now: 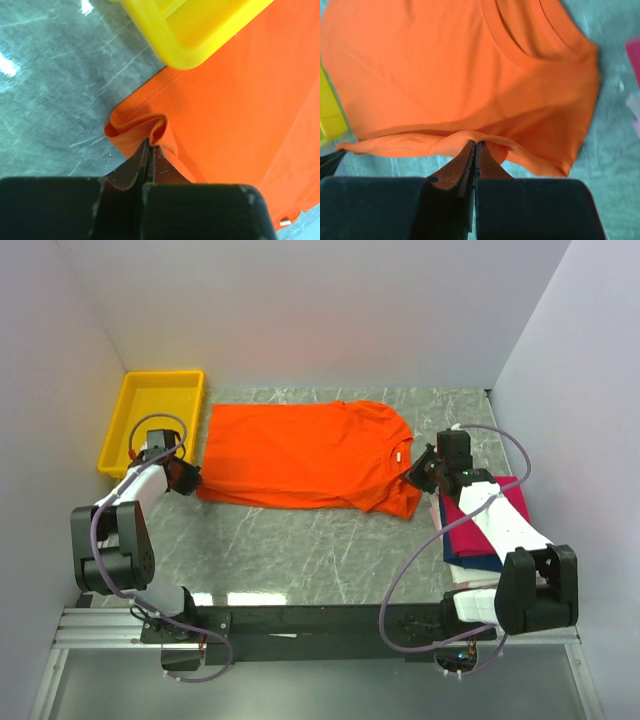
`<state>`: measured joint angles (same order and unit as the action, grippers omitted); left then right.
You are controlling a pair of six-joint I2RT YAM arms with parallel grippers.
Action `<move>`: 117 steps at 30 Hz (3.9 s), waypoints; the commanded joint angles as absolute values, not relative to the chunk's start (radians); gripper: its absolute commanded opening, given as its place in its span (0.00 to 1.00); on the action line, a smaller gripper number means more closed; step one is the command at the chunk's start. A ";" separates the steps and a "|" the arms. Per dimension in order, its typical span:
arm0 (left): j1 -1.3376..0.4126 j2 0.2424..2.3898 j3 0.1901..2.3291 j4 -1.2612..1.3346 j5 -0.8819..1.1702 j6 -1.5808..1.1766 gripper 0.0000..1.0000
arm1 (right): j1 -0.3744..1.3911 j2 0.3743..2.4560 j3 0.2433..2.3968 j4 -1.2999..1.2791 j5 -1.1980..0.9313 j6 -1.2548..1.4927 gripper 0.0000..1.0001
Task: Fold and stack the t-shirts
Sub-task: Fold the tshirt
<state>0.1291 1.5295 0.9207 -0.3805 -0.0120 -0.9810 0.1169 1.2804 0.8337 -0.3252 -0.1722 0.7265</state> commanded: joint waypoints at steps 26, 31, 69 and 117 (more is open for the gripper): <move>0.109 1.686 1.111 -0.382 0.008 -1.009 0.01 | 0.052 1.502 1.012 -0.230 -0.229 0.683 0.00; 0.107 1.707 1.123 -0.377 0.011 -1.012 0.01 | 0.041 1.535 1.032 -0.226 -0.239 0.686 0.00; 0.072 1.430 0.827 -0.361 -0.110 -1.075 0.57 | 0.072 1.304 0.823 -0.282 -0.126 0.635 0.48; 0.074 1.678 0.969 -0.364 -0.178 -1.094 0.01 | 0.166 1.437 0.795 -0.233 0.166 0.667 0.00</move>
<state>0.0608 1.6840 0.9424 -0.3412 -0.1555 -1.1183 0.1616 1.4311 0.7448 -0.2249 0.1059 0.6819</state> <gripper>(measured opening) 0.016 0.018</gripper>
